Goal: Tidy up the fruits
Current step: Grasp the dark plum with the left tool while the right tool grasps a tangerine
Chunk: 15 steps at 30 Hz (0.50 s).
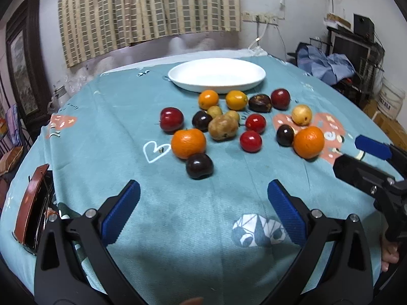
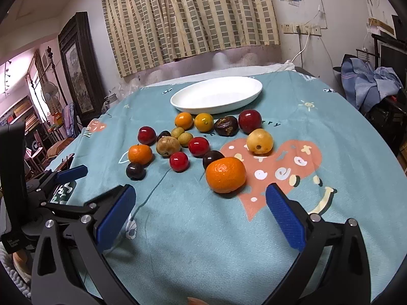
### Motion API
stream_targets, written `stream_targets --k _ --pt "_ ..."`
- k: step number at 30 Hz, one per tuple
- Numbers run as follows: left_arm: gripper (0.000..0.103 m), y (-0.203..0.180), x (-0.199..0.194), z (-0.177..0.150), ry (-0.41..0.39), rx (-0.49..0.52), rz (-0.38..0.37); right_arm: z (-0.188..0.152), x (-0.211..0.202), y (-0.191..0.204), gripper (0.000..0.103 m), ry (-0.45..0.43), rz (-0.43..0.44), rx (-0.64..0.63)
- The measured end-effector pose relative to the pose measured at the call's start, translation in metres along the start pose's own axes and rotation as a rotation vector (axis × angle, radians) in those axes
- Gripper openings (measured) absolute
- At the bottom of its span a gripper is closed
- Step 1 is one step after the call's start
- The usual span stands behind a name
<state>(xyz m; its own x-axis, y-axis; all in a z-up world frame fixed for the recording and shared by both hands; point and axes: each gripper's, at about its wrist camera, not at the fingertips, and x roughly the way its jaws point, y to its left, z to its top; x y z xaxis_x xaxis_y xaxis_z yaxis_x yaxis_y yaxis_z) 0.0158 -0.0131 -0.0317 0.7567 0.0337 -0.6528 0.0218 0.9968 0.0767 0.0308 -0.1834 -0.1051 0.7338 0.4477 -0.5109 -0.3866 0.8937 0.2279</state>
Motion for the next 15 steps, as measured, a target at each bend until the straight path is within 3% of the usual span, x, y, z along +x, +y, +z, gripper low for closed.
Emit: stream_targets --k 7,11,15 --pt "0.101 0.014 0.021 0.008 0.126 -0.039 -0.133 0.009 0.013 -0.015 0.102 0.148 0.060 0.030" --pt "0.101 0.024 0.026 0.030 0.125 -0.034 -0.119 0.022 0.013 -0.019 0.101 0.151 0.053 -0.021" --pt "0.101 0.022 0.042 0.047 0.156 -0.008 -0.138 0.030 0.032 -0.015 0.082 0.185 0.039 -0.088"
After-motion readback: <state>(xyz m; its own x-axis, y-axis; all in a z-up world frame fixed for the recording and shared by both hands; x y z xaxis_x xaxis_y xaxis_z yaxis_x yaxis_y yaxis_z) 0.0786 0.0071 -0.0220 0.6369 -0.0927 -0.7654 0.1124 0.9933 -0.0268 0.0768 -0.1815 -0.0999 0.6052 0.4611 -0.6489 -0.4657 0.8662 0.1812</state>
